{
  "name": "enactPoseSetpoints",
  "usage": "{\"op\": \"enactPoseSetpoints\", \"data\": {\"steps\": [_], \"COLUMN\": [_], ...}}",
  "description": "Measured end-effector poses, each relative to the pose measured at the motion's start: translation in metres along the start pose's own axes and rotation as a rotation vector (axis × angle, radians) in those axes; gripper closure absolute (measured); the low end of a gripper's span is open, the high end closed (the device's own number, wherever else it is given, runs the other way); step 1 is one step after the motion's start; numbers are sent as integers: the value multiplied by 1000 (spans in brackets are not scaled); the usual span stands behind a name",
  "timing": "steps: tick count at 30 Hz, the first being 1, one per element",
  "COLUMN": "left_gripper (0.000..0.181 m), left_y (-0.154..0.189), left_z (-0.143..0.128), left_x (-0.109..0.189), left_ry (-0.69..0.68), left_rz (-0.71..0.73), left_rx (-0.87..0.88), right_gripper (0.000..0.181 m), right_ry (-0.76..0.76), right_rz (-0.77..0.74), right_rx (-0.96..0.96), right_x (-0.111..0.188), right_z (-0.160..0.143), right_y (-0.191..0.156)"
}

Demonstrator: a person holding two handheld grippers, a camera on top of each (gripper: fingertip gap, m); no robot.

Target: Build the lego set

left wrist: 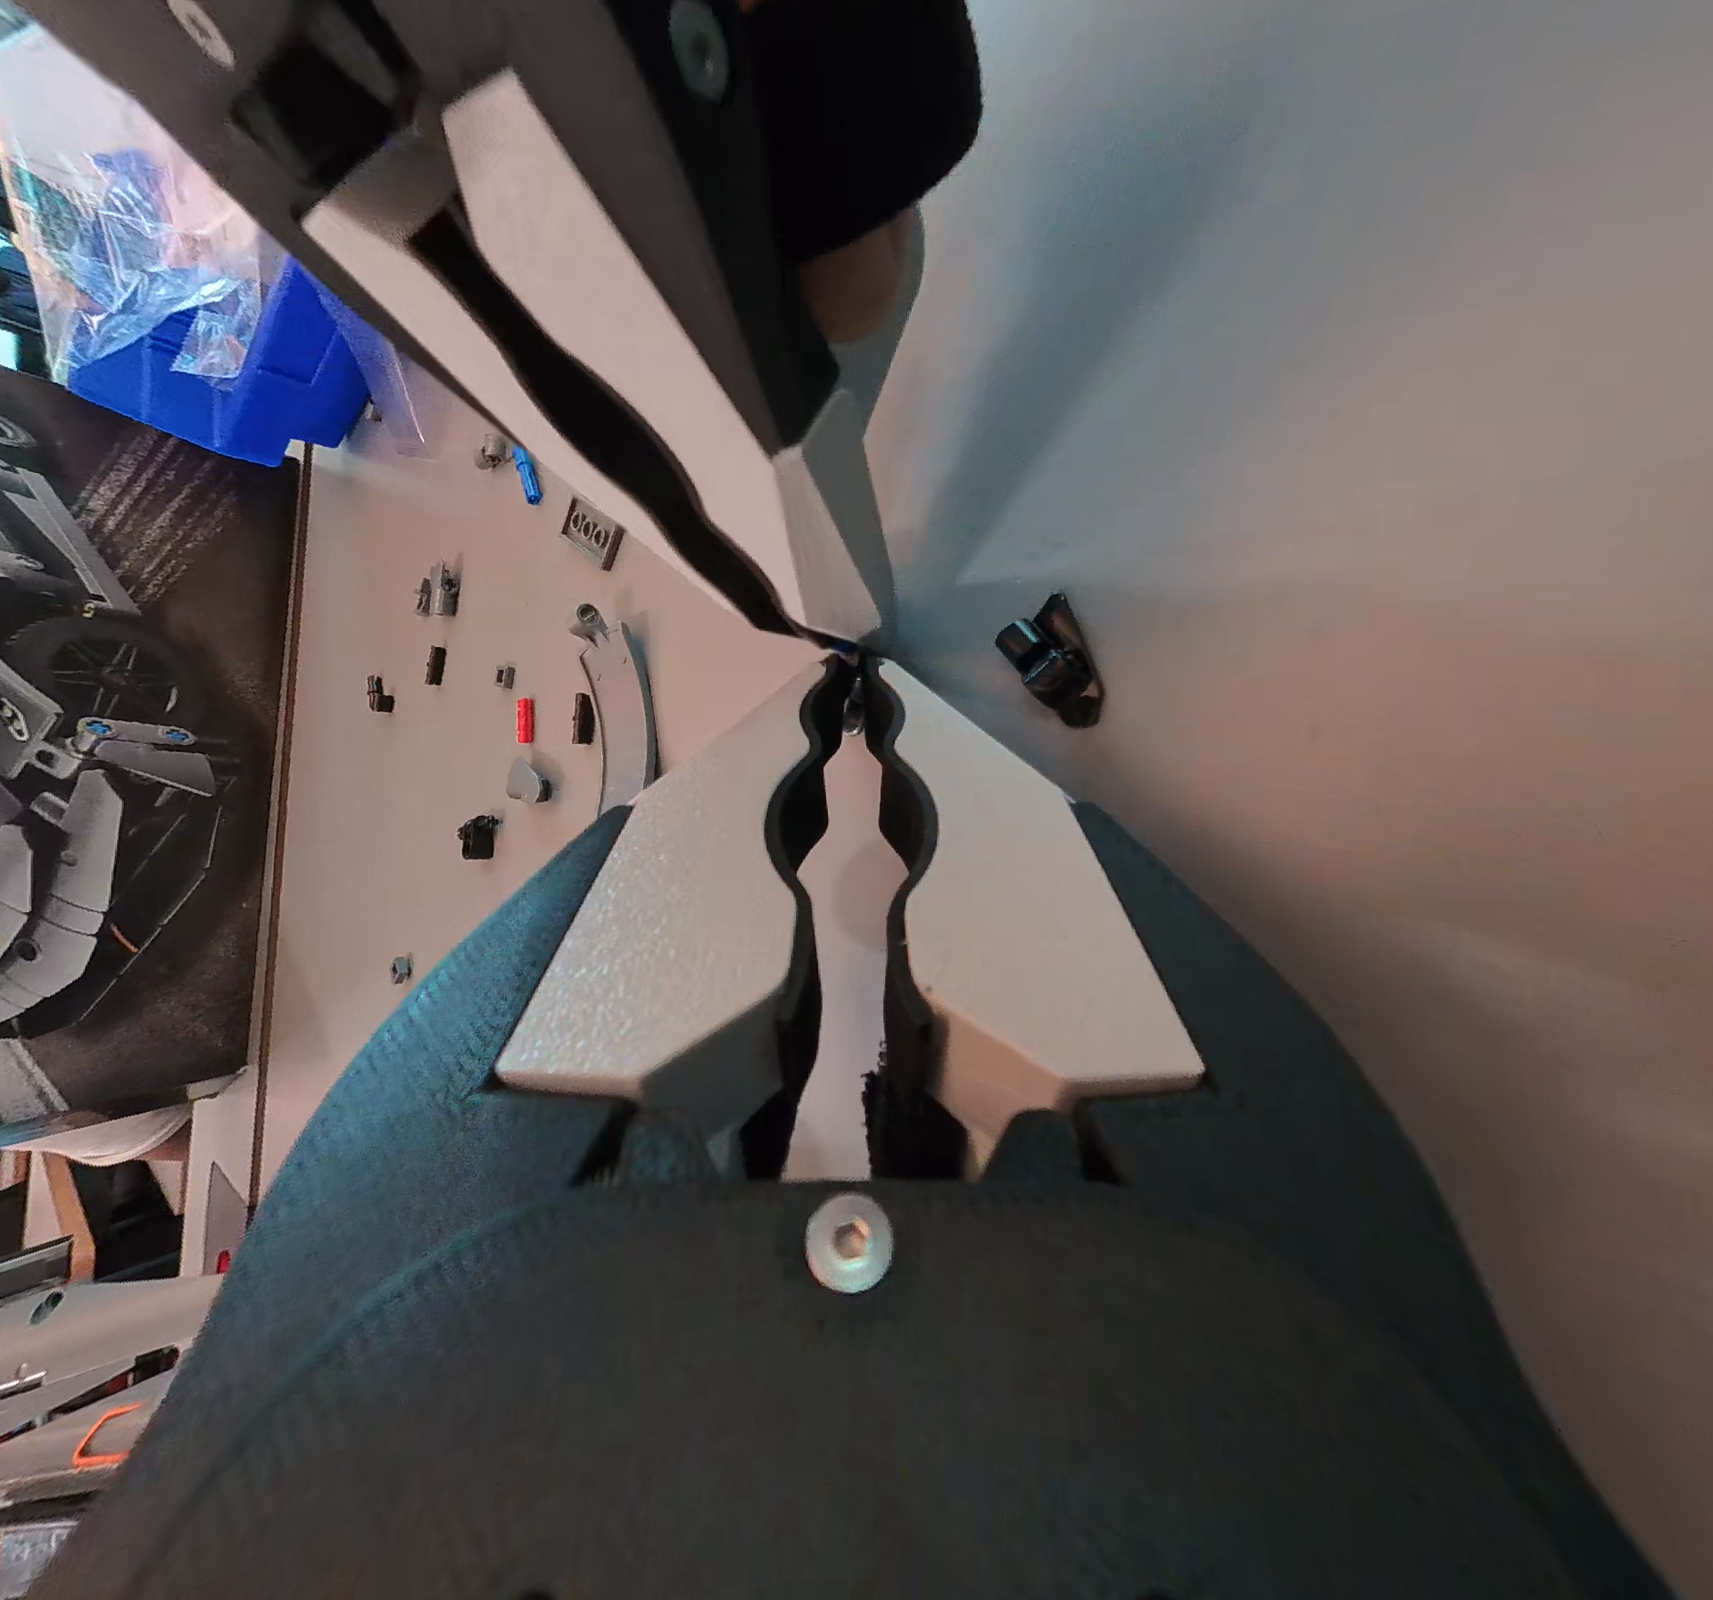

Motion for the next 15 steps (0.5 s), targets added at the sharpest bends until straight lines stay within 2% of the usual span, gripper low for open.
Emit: {"op": "enactPoseSetpoints", "data": {"steps": [1, 4, 15], "left_gripper": [180, 180, 180], "left_y": [0, 0, -1], "left_z": [0, 0, 0], "left_x": [0, 0, 0], "left_ry": [0, 2, 1], "left_rz": [0, -3, -4], "left_rx": [-1, 1, 3], "right_gripper": [171, 167, 176], "right_ry": [31, 72, 127], "right_rz": [-2, -19, 26], "right_rx": [-2, -21, -8], "right_x": [3, 12, 12], "right_z": [-1, -5, -7], "right_y": [0, 2, 1]}}
Point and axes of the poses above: each gripper's, where its closed fingertips meet, x back along the fingers, z out of its top, y = z × x across the jaws, the point moved 10 cm from there along x, back along the fingers, and after that the axes turned 6 degrees about -x, right-handed, at the moved point
